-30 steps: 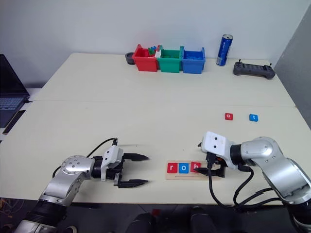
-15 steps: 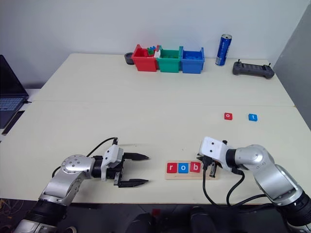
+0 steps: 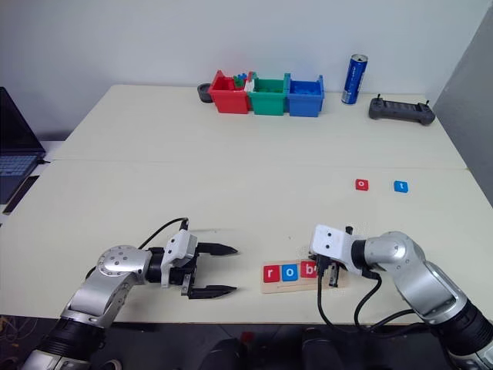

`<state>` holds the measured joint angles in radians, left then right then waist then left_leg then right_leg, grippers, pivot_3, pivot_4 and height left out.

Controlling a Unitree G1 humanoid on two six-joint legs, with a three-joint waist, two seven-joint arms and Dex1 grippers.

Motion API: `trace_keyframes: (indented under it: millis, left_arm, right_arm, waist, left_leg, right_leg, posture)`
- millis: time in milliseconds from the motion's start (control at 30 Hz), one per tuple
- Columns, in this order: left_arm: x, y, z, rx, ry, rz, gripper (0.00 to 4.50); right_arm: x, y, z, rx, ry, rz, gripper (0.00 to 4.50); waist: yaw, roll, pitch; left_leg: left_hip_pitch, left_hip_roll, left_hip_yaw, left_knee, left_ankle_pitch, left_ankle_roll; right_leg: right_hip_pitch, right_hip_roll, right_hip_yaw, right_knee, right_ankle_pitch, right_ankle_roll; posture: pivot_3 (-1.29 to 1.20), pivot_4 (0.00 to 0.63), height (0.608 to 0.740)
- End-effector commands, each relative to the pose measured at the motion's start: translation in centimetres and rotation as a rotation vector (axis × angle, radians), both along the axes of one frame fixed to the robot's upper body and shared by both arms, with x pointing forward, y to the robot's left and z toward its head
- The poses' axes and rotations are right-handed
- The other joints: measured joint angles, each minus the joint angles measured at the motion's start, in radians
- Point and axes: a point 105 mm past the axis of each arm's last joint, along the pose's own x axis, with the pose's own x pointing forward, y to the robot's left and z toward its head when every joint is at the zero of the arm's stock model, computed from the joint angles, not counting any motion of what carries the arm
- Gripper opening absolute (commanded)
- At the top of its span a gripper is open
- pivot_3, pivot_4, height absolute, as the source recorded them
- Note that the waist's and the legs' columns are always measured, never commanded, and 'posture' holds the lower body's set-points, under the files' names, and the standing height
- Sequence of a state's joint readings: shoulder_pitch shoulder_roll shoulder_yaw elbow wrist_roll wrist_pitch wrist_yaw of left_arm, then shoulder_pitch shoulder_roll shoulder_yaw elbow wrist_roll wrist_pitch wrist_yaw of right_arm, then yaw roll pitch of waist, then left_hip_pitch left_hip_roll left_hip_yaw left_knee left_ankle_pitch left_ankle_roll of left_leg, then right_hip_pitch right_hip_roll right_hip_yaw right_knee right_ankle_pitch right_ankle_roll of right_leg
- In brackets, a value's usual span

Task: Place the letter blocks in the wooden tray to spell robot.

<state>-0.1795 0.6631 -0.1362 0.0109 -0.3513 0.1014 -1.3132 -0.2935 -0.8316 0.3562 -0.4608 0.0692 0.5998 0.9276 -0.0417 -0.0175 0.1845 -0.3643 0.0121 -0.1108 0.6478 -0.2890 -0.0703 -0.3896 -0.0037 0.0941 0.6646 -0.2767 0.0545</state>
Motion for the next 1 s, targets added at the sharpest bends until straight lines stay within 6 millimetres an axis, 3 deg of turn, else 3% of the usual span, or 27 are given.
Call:
trace_keyframes:
  millis: [33, 367, 500, 700, 800, 1000]
  left_arm:
    - [0.0, -0.2, 0.8, -0.011, -0.032, -0.002, 4.5]
    - [0.0, -1.1, 2.0, -0.017, -0.039, -0.007, 4.5]
    - [-0.1, -1.2, 2.4, -0.016, -0.039, -0.003, 4.5]
    - [0.0, -1.0, 2.7, -0.004, -0.032, 0.001, 4.5]
    - [0.0, -0.6, 2.5, 0.011, -0.028, 0.003, 4.5]
    - [0.2, 0.3, 1.5, 0.022, -0.02, 0.007, 4.5]
  right_arm:
    - [-0.6, 0.4, 0.8, 0.007, -0.012, 0.046, 0.32]
    - [-0.8, 0.5, 1.1, 0.012, -0.014, 0.071, 0.32]
    - [-0.6, 0.5, 2.7, 0.07, -0.018, 0.056, 0.32]
    - [-3.2, 0.3, 4.6, 0.145, 0.047, 0.075, 0.32]
    - [-5.3, 0.3, 3.5, 0.117, 0.084, 0.104, 0.92]
    - [-7.2, 1.3, 1.6, 0.122, 0.108, 0.121, 3.02]
  waist:
    - [0.0, 0.0, 0.0]
    - [0.0, 0.0, 0.0]
    - [0.0, 0.0, 0.0]
    - [0.004, 0.0, 0.0]
    - [0.009, 0.0, 0.0]
    - [0.007, 0.0, 0.0]
  left_leg:
    - [0.0, 0.0, 0.0, 0.0, 0.0, 0.0]
    - [0.0, 0.0, 0.0, 0.0, 0.0, 0.0]
    - [0.0, 0.0, 0.0, 0.0, 0.0, 0.0]
    - [0.0, 0.0, -0.001, 0.0, 0.0, 0.0]
    - [0.0, 0.0, -0.001, 0.0, 0.0, 0.0]
    - [0.0, 0.0, 0.0, 0.0, 0.0, 0.0]
  right_leg:
    - [0.0, 0.0, 0.0, 0.0, 0.0, 0.0]
    - [0.0, 0.0, 0.0, 0.0, 0.0, 0.0]
    - [0.0, 0.0, 0.0, 0.0, 0.0, 0.0]
    - [0.0, 0.0, -0.001, 0.0, 0.0, 0.0]
    - [0.0, 0.0, -0.001, -0.001, 0.0, 0.0]
    - [0.0, 0.0, 0.0, 0.0, 0.0, 0.0]
  posture:
    - [0.0, 0.15, 0.74]
    - [0.0, 0.15, 0.74]
    - [0.0, 0.15, 0.74]
    - [0.0, 0.15, 0.74]
    - [0.0, 0.15, 0.74]
    - [0.0, 0.15, 0.74]
